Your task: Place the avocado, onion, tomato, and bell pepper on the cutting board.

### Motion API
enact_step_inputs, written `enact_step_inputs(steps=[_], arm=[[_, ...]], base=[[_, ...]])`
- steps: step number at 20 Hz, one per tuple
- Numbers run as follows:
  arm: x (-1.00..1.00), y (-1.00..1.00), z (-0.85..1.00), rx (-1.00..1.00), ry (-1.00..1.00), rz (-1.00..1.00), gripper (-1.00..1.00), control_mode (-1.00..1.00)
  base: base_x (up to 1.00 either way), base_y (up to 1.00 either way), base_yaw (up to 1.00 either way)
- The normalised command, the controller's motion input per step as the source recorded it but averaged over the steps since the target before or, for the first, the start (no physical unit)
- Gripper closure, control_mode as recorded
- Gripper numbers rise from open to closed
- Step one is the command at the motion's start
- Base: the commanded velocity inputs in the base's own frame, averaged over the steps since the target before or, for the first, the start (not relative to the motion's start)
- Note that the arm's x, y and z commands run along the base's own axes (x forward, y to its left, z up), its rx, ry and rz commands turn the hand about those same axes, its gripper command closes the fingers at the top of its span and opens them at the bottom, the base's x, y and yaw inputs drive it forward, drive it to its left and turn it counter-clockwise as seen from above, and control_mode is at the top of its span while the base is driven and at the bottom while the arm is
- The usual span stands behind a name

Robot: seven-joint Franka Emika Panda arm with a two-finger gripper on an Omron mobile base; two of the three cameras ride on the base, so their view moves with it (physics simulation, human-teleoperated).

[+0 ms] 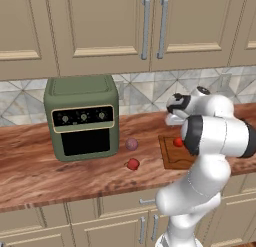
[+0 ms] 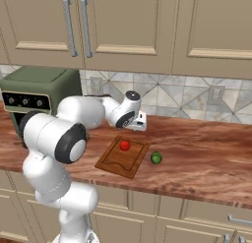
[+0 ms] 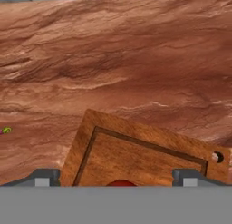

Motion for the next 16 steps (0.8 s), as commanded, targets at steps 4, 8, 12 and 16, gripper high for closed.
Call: enact_step_inputs(steps=[4, 8, 12, 16], arm=[[-0.41, 0.09, 0.38, 0.0, -0.13, 0.05, -1.0, -1.0], [-0.88, 0.23, 0.0, -0.05, -0.29, 0.0, -1.0, -1.0], [-0.99, 0.33, 0.35, -0.01, -0.25, 0.0, -1.0, -1.0], [-0.81, 0.47, 0.64, 0.0, -0.11, 0.0, -1.0, -1.0]], base=[[0.0, 0.0, 0.0], [0.0, 0.0, 0.0], [0.0, 0.0, 0.0], [0.0, 0.0, 0.0]])
